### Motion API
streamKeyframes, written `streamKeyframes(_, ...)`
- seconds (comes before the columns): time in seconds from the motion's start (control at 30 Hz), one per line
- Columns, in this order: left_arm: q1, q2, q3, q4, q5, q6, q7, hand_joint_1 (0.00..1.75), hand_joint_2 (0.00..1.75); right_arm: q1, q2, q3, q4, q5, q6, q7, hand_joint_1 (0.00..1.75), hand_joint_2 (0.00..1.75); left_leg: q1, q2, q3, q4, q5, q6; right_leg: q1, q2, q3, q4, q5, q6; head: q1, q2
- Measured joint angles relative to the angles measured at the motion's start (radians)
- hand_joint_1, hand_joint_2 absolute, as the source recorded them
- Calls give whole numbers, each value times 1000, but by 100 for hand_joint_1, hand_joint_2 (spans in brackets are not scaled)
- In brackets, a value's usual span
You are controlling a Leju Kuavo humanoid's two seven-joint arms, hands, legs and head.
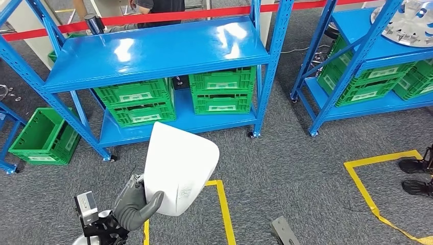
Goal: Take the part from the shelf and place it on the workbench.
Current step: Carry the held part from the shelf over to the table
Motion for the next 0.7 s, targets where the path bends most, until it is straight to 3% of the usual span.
streamKeyframes(0.07,-1,-1,1,0,3,4,2,175,175,-2,2,4,-17,-39,12,12,0,175,-8,1,53,-112,35,19,4,1,-3,-1,1,2,0,0)
streamKeyframes(0.17,1,-1,3,0,10,9,1,175,175,-4,2,15,-41,-60,27,4,0,175,-16,2,67,-144,38,31,4,1,-7,-5,4,14,0,0)
streamKeyframes(0.23,2,0,4,-1,15,10,0,175,175,-5,-5,29,-61,-60,32,-4,0,175,-11,5,79,-165,50,39,7,-1,-18,18,-10,17,1,0)
streamKeyframes(0.27,2,-1,4,-1,17,10,0,175,175,-7,-11,36,-70,-60,33,-9,0,175,-8,6,86,-175,56,43,7,-2,-37,57,-29,15,2,0)
streamKeyframes(0.33,3,-4,3,0,21,11,-1,175,175,-10,-27,50,-79,-60,37,-17,0,175,-8,6,86,-180,60,48,4,-3,-99,189,-85,11,3,0)
streamKeyframes(0.4,7,-6,3,2,21,11,0,175,175,-10,-42,59,-83,-61,41,-21,0,175,-9,4,84,-178,59,47,1,-3,-144,278,-112,18,2,0)
streamKeyframes(0.43,8,-6,3,2,22,11,0,175,175,-10,-47,62,-84,-61,42,-22,0,175,-10,3,83,-176,58,45,0,-3,-138,264,-101,27,2,0)
streamKeyframes(0.5,9,-7,3,2,23,12,0,175,175,-11,-56,67,-89,-61,43,-23,0,175,-9,1,82,-166,53,38,-4,-5,-72,129,-46,45,3,0)
streamKeyframes(0.53,9,-8,3,2,24,12,0,175,175,-12,-59,70,-92,-61,44,-23,0,175,-11,0,80,-159,48,32,-3,-6,-39,62,-22,48,3,0)
streamKeyframes(0.6,10,-8,3,2,25,12,0,175,175,-15,-62,75,-95,-61,44,-24,0,175,-15,-1,74,-146,41,21,-1,-5,-9,3,-3,35,2,0)
streamKeyframes(0.7,12,-8,4,2,26,13,0,175,175,-15,-64,79,-99,-61,44,-24,0,175,-13,0,67,-137,36,10,-3,-4,-10,5,2,16,1,0)
